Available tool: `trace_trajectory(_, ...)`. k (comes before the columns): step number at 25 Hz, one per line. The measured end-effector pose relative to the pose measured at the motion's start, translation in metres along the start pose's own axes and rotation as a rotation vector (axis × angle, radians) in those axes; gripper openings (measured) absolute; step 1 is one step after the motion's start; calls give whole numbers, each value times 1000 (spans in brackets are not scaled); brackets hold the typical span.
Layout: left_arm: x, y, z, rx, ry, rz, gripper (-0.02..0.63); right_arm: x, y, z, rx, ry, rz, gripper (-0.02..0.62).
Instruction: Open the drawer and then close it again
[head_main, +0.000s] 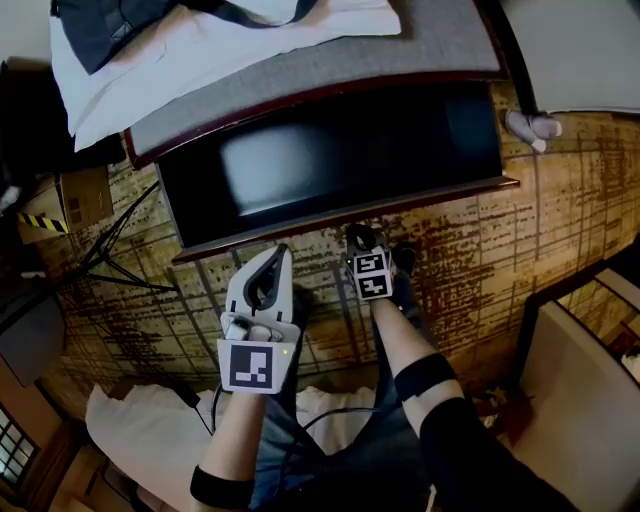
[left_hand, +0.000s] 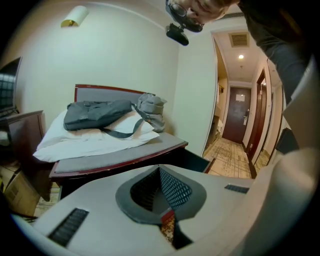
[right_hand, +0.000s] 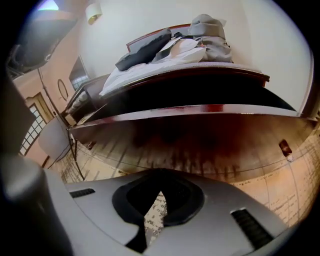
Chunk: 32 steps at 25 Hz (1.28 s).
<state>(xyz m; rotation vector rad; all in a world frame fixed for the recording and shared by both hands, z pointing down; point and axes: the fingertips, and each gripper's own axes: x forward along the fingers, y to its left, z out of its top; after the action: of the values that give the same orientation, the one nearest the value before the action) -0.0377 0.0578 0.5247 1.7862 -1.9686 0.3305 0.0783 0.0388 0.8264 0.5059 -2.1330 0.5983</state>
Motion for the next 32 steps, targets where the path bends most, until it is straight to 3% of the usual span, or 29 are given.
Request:
trace_trajectory(7,14,7,-21,-24,-6,21,3,20,-10,17,11,-72,-13,0)
trace_trajectory(16,11,22,-26,-31,6,35,3,28,-19,15,111,-119,-94,0)
trace_trajectory(25,15,39,-33,-32,0,62,3,51,-29,61,108,-182,-92,0)
trace_trajectory(32,23,55,-38,-79,-8,95,3,73,-36,104,127,-220,-93,0)
